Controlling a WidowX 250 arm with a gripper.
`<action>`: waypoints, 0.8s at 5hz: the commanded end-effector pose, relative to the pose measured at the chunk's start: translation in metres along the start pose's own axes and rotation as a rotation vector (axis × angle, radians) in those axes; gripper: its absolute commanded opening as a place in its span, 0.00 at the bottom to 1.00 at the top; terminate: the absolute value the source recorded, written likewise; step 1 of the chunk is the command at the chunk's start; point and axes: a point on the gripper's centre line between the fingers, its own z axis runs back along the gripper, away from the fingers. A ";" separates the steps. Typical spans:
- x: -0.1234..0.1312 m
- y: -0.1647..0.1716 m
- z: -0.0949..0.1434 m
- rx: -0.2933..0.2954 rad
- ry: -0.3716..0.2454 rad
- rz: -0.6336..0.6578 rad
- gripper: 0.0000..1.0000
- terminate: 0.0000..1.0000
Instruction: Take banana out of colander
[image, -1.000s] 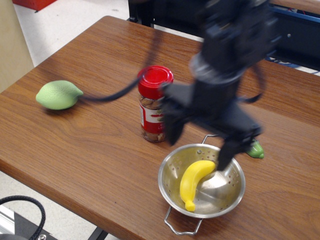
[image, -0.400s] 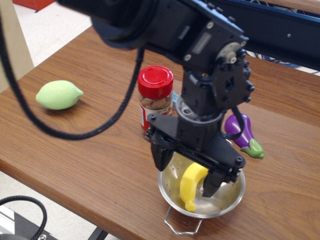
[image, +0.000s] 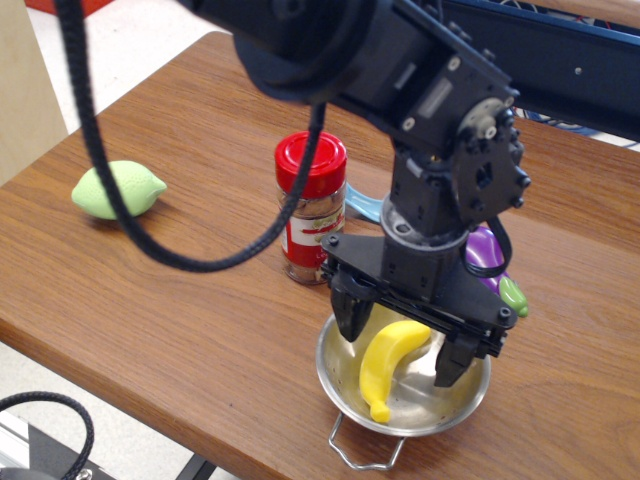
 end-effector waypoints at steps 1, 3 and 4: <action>0.000 0.005 -0.008 -0.001 -0.028 0.007 1.00 0.00; -0.004 0.009 -0.015 0.004 -0.021 0.043 1.00 0.00; -0.006 0.010 -0.017 0.012 -0.022 0.035 0.00 0.00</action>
